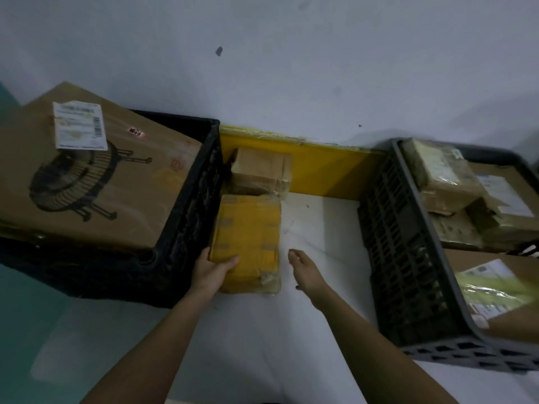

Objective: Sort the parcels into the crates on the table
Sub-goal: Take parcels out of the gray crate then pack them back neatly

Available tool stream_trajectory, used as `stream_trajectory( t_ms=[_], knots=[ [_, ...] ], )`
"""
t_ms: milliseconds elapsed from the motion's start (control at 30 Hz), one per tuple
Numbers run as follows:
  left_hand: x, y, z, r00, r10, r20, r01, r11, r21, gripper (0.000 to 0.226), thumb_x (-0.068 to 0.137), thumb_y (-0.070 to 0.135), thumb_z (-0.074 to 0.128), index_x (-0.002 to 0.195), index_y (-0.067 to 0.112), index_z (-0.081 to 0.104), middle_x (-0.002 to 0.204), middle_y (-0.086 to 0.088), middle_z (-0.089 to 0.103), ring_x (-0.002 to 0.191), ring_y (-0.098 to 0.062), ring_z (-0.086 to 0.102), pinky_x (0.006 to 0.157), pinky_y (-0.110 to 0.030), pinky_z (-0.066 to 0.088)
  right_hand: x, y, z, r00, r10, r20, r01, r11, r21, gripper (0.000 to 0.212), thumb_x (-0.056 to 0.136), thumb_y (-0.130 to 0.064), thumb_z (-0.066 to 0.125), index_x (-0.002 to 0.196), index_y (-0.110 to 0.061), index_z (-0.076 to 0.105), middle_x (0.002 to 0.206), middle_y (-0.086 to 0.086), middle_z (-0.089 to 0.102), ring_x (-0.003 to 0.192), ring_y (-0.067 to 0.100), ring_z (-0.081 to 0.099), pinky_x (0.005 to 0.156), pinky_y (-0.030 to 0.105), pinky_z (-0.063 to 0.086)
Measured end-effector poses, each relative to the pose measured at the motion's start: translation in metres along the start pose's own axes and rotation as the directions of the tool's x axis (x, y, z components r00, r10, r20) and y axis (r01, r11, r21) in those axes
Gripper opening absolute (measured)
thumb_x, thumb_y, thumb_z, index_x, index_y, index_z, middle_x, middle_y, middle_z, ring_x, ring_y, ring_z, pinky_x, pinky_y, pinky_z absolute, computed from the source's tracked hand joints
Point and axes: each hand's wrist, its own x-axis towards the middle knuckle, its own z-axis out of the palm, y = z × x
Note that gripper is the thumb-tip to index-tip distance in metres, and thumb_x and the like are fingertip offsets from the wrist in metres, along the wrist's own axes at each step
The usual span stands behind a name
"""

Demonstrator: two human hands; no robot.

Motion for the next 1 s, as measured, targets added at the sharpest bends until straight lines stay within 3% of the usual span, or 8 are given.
stream_trajectory(
  t_ms=[100, 200, 300, 433, 600, 800, 900, 1000],
  knots=[
    [-0.003, -0.001, -0.003, 0.996, -0.023, 0.090, 0.040, 0.980, -0.196, 0.090, 0.067, 0.047, 0.085, 0.144, 0.025, 0.044, 0.137, -0.004, 0.056, 0.114, -0.031, 0.058, 0.090, -0.050, 0.055, -0.003, 0.006, -0.015, 0.988, 0.147, -0.053, -0.139, 0.981, 0.135, 0.062, 0.100, -0.058, 0.039, 0.149, -0.021, 0.034, 0.150, 0.007, 0.041, 0.131, 0.029, 0.045, 0.103, 0.050, 0.045],
    [-0.008, 0.008, 0.000, 0.971, -0.051, 0.234, 0.149, 0.892, -0.426, 0.085, 0.064, 0.046, 0.083, 0.140, 0.027, 0.050, 0.134, -0.004, 0.058, 0.110, -0.032, 0.061, 0.081, -0.057, 0.058, -0.012, 0.005, -0.028, 0.981, 0.165, 0.097, -0.189, 0.923, 0.336, 0.068, 0.089, -0.072, 0.046, 0.144, -0.033, 0.036, 0.140, -0.001, 0.045, 0.129, 0.030, 0.046, 0.098, 0.056, 0.049],
    [-0.014, 0.019, 0.006, 0.925, -0.039, 0.378, 0.218, 0.869, -0.445, 0.071, 0.073, 0.040, 0.079, 0.137, 0.026, 0.052, 0.136, -0.007, 0.058, 0.115, -0.035, 0.060, 0.079, -0.057, 0.058, -0.015, 0.000, -0.037, 0.968, 0.052, 0.247, -0.191, 0.790, 0.582, 0.061, 0.086, -0.069, 0.057, 0.137, -0.039, 0.044, 0.135, 0.002, 0.060, 0.125, 0.031, 0.056, 0.093, 0.063, 0.051],
    [-0.028, 0.035, 0.008, 0.876, -0.059, 0.478, 0.249, 0.906, -0.343, 0.072, 0.079, 0.044, 0.074, 0.143, 0.025, 0.047, 0.139, -0.009, 0.055, 0.120, -0.035, 0.057, 0.083, -0.054, 0.057, -0.023, -0.009, -0.046, 0.967, -0.033, 0.252, -0.143, 0.751, 0.645, 0.046, 0.091, -0.059, 0.058, 0.132, -0.038, 0.050, 0.125, 0.004, 0.069, 0.114, 0.031, 0.066, 0.090, 0.064, 0.052],
    [-0.046, 0.067, 0.016, 0.952, 0.193, 0.237, -0.193, 0.981, -0.022, 0.070, 0.091, 0.040, 0.067, 0.151, 0.037, 0.031, 0.139, 0.008, 0.042, 0.129, -0.019, 0.045, 0.095, -0.035, 0.042, -0.034, -0.009, -0.075, 0.984, -0.059, 0.169, -0.070, 0.746, 0.663, 0.035, 0.103, -0.042, 0.045, 0.134, -0.028, 0.051, 0.122, 0.008, 0.070, 0.110, 0.033, 0.068, 0.088, 0.062, 0.054],
    [-0.103, 0.104, 0.052, 0.879, 0.443, 0.178, -0.436, 0.896, -0.081, 0.036, 0.094, 0.038, 0.062, 0.128, 0.045, 0.052, 0.126, 0.009, 0.055, 0.118, -0.013, 0.056, 0.081, -0.026, 0.051, -0.071, -0.028, -0.102, 0.983, -0.186, 0.002, 0.159, 0.848, 0.506, 0.030, 0.104, -0.038, 0.046, 0.134, -0.037, 0.051, 0.123, -0.001, 0.067, 0.103, 0.021, 0.070, 0.071, 0.039, 0.059],
    [-0.144, 0.114, 0.078, 0.857, 0.492, 0.151, -0.488, 0.870, -0.070, 0.063, 0.078, 0.056, 0.073, 0.135, 0.044, 0.049, 0.137, 0.001, 0.043, 0.118, -0.017, 0.055, 0.083, -0.027, 0.053, -0.094, -0.039, -0.113, 0.925, -0.365, -0.102, 0.371, 0.819, 0.438, 0.033, 0.103, -0.032, 0.049, 0.135, -0.039, 0.051, 0.128, -0.001, 0.064, 0.107, 0.015, 0.068, 0.081, 0.037, 0.059],
    [-0.184, 0.116, 0.101, 0.879, 0.471, -0.076, -0.460, 0.878, 0.129, 0.112, 0.070, 0.064, 0.076, 0.157, 0.029, 0.014, 0.151, -0.003, 0.022, 0.132, -0.028, 0.040, 0.096, -0.040, 0.046, -0.122, -0.044, -0.119, 0.809, -0.565, -0.164, 0.588, 0.778, 0.221, 0.049, 0.104, -0.029, 0.049, 0.151, -0.032, 0.037, 0.138, -0.001, 0.056, 0.124, 0.015, 0.057, 0.101, 0.039, 0.050]
  ],
)
